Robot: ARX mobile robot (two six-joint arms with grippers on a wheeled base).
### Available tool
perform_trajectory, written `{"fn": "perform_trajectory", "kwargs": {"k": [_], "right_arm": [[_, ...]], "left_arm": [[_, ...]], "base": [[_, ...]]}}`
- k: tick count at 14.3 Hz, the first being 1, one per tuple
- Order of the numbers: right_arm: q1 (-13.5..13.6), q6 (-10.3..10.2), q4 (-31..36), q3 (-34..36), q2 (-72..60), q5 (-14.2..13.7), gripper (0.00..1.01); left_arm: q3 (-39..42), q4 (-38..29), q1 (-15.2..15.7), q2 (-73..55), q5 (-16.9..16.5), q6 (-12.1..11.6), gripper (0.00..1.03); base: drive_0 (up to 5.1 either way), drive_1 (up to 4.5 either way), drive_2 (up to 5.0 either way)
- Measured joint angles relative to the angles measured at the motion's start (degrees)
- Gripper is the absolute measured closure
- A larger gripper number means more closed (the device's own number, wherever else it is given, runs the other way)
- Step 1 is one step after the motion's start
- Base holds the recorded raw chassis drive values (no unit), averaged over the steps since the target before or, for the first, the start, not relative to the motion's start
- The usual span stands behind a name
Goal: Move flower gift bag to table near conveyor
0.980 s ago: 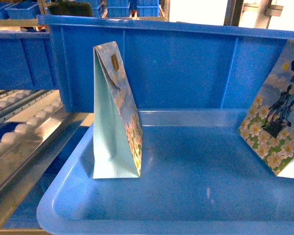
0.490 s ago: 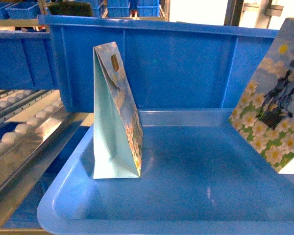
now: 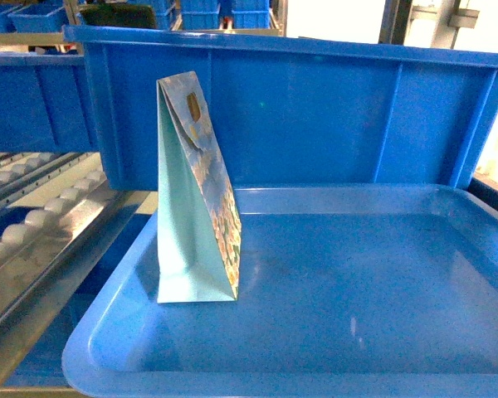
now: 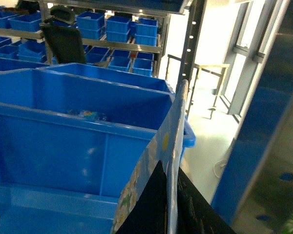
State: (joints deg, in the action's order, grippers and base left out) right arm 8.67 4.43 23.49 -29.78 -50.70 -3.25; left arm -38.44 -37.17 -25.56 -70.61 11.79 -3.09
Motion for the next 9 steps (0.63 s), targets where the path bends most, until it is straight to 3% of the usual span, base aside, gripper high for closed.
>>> {"fn": "perform_trajectory", "kwargs": {"k": [3,6,7,8,9], "right_arm": [[-3.8,-0.3,-3.8,3.6,11.3,0.0,0.98],[-4.3,-0.3,-5.2,7.9,19.1,-1.5,0.98],[-4.5,-0.3,-8.9,9.0,22.3,-2.3,0.98],[-4.0,-0.3,-9.9,10.3,24.7,-5.6,0.98],[-3.8,-0.3,-9.9,10.3,24.5,-5.8,0.98]], "left_arm": [[0.0,0.0,0.0,0.0,0.0,0.0,0.05],[0.0,0.0,0.0,0.0,0.0,0.0,0.05],[0.0,0.0,0.0,0.0,0.0,0.0,0.05],[0.0,0.0,0.0,0.0,0.0,0.0,0.05],[0.0,0.0,0.0,0.0,0.0,0.0,0.05]], "base": [[0.0,0.00,0.0],[0.0,0.00,0.0],[0.0,0.00,0.0],[0.0,0.00,0.0],[0.0,0.00,0.0]]}}
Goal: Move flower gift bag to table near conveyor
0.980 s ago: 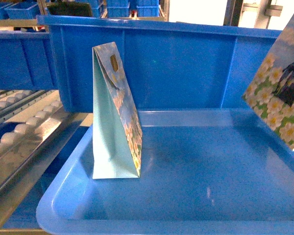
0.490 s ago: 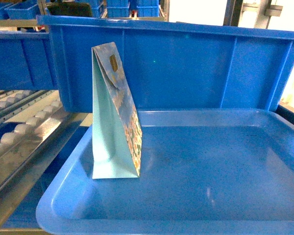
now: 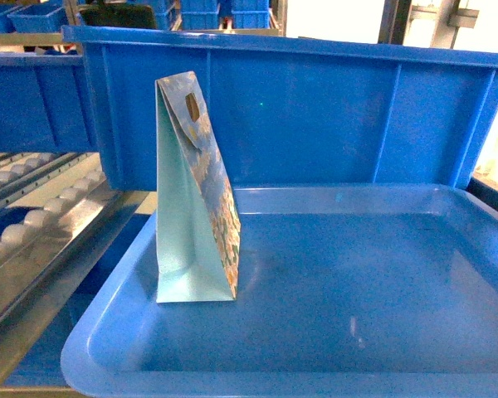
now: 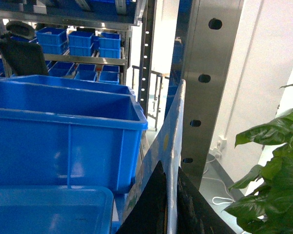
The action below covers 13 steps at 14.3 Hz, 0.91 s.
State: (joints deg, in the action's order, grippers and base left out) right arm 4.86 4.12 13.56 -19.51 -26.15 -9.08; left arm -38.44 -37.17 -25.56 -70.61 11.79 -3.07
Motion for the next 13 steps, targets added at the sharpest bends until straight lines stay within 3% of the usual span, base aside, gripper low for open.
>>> {"fn": "perform_trajectory", "kwargs": {"k": [7,8,9,10,13], "right_arm": [[0.0,0.0,0.0,0.0,0.0,-0.1,0.98],[0.0,0.0,0.0,0.0,0.0,-0.1,0.98],[0.0,0.0,0.0,0.0,0.0,-0.1,0.98],[0.0,0.0,0.0,0.0,0.0,-0.1,0.98],[0.0,0.0,0.0,0.0,0.0,-0.1,0.98]], "left_arm": [[-2.1,2.5,-4.5,-3.4,4.7,1.9,0.05],[-2.6,4.3,-5.1,-5.8,8.3,3.2,0.05],[-4.5,8.5,-7.0,-9.2,8.6,5.6,0.05],[-5.3,9.4,-7.4,-10.6,8.3,6.3,0.05],[-6.1,13.9,-7.2,-12.8,9.1,10.2,0.05]], "base": [[0.0,0.00,0.0],[0.0,0.00,0.0],[0.0,0.00,0.0],[0.0,0.00,0.0],[0.0,0.00,0.0]]}}
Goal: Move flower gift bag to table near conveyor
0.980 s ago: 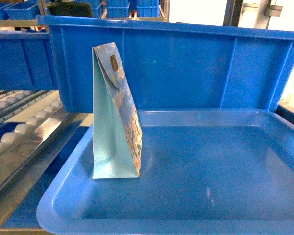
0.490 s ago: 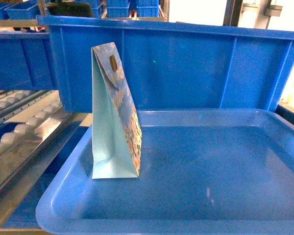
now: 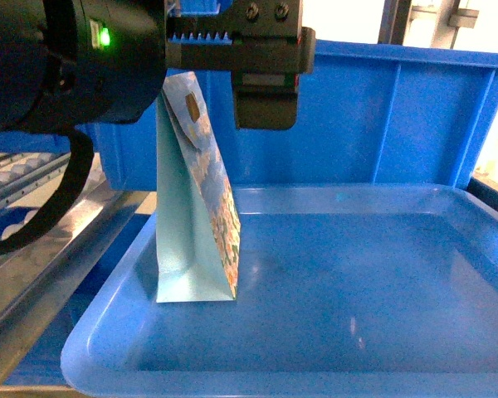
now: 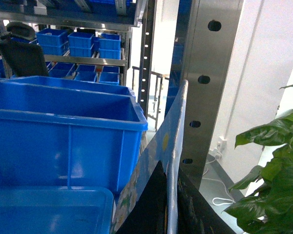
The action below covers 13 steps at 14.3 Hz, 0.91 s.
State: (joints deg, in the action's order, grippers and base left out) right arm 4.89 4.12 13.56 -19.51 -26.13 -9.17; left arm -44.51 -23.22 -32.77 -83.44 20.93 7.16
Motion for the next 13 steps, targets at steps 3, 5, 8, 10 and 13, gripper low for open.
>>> {"fn": "perform_trajectory", "kwargs": {"k": [3,5,8,10,13], "right_arm": [[0.0,0.0,0.0,0.0,0.0,0.0,0.98],[0.0,0.0,0.0,0.0,0.0,0.0,0.98],[0.0,0.0,0.0,0.0,0.0,0.0,0.98],[0.0,0.0,0.0,0.0,0.0,0.0,0.98],[0.0,0.0,0.0,0.0,0.0,0.0,0.98]], "left_arm": [[-1.0,2.2,0.8,-2.5,-1.6,3.3,0.05],[-1.8,4.0,0.8,-2.7,-2.8,4.9,0.22],[-1.8,4.3,1.0,-3.0,-2.3,6.0,0.53],[-1.8,4.3,0.9,-3.1,-2.2,6.0,0.73],[-1.8,3.9,0.2,-3.3,-1.6,5.7,1.01]], "base": [[0.0,0.00,0.0],[0.0,0.00,0.0],[0.0,0.00,0.0],[0.0,0.00,0.0],[0.0,0.00,0.0]]}}
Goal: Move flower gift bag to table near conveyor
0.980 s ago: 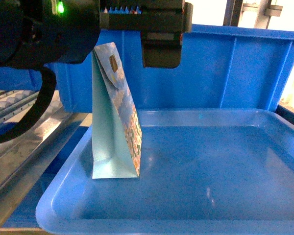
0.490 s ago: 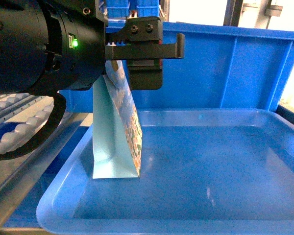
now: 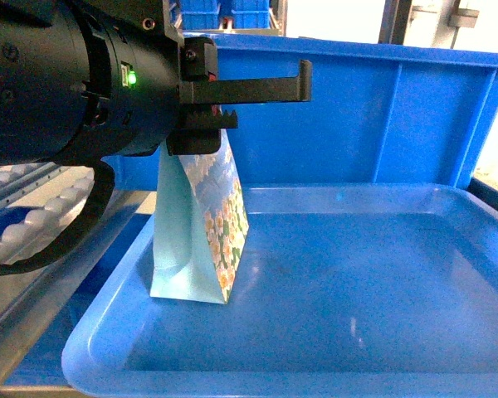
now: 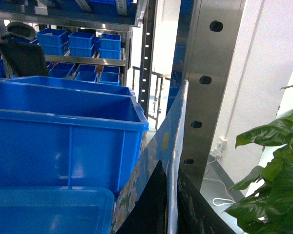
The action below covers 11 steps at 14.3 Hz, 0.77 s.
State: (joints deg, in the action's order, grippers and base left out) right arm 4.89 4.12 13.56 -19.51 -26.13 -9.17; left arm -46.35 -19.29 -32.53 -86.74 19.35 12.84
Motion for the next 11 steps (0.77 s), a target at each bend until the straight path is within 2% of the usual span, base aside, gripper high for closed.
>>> {"fn": "perform_trajectory", "kwargs": {"k": [4,5,8,11], "right_arm": [[0.0,0.0,0.0,0.0,0.0,0.0,0.98],[0.0,0.0,0.0,0.0,0.0,0.0,0.98],[0.0,0.0,0.0,0.0,0.0,0.0,0.98],[0.0,0.0,0.0,0.0,0.0,0.0,0.98]], "left_arm": [[1.3,-2.2,-0.1,1.1,0.6,-1.4,1.01],[2.2,-4.1,0.7,2.8,0.4,-2.7,1.01],[3.7,-6.6,2.4,6.9,-0.5,-4.4,1.01],[7.0,-10.0,5.6,14.0,-2.3,-8.0,1.01]], "base": [[0.0,0.00,0.0],[0.0,0.00,0.0],[0.0,0.00,0.0],[0.0,0.00,0.0]]}}
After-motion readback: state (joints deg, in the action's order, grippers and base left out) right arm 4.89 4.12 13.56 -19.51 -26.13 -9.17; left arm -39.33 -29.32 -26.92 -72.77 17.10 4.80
